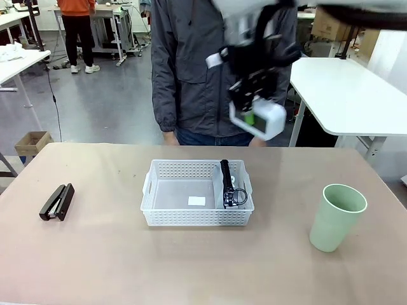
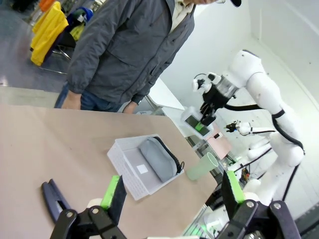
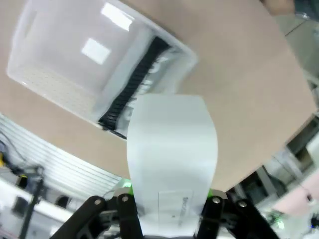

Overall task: Efficiently arrange items inside the basket to fit them all.
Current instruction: Pick up the Digital clock and place it inside the Organizing basket.

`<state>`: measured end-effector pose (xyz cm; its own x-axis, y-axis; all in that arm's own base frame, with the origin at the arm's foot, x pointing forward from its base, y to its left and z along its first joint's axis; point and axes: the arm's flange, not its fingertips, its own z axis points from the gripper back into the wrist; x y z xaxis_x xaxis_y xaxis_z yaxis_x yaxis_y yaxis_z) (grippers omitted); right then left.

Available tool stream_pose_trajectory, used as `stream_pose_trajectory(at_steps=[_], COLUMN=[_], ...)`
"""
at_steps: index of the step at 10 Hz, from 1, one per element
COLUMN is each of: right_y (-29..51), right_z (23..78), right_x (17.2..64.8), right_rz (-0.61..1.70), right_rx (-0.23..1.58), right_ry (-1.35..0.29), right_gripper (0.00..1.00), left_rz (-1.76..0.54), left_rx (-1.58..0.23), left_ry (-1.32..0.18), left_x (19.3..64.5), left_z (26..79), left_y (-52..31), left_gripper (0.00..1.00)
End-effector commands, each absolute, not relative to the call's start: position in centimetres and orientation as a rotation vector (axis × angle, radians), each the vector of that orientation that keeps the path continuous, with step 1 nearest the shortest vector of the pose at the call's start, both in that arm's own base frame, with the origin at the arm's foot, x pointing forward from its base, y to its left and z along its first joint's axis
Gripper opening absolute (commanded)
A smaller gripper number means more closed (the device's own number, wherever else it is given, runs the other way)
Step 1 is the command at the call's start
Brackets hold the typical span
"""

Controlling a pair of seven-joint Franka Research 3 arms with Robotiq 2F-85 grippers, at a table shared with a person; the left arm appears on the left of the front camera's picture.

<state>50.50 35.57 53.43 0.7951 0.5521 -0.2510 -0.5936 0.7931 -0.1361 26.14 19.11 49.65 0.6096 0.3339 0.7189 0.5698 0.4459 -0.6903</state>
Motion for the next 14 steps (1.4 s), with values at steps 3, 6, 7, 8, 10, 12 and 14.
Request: stream_pose_trajectory(at_steps=[3,6,7,8,10,12,14], right_y=[43.7,44.0,45.7,45.7,45.7,45.6,45.6], right_z=[49.4,49.3,47.9,47.9,47.9,47.5,44.9], right_x=[49.1,48.2,47.9,47.9,47.9,48.2,46.7], right_rz=[0.821,0.882,0.875,0.875,0.875,0.890,0.950], right_rx=[-0.159,-0.133,-0.133,-0.133,-0.133,-0.130,-0.080], right_ry=[0.188,0.174,0.210,0.210,0.210,0.212,0.084], right_gripper=[0.50,0.50,0.50,0.50,0.50,0.51,0.51], left_rz=[-0.192,-0.192,-0.192,-0.192,-0.192,-0.192,-0.192], left_rx=[-1.150,-1.150,-1.150,-1.150,-1.150,-1.150,-1.150], left_ry=[-0.984,-0.984,-0.984,-0.984,-0.984,-0.984,-0.984], left_x=[26.1,26.1,26.1,26.1,26.1,26.1,26.1], left_z=[49.8,49.8,49.8,49.8,49.8,49.8,49.8], left_y=[19.1,19.1,19.1,19.1,19.1,19.1,19.1], left_gripper=[1.00,1.00,1.00,1.00,1.00,1.00,1.00])
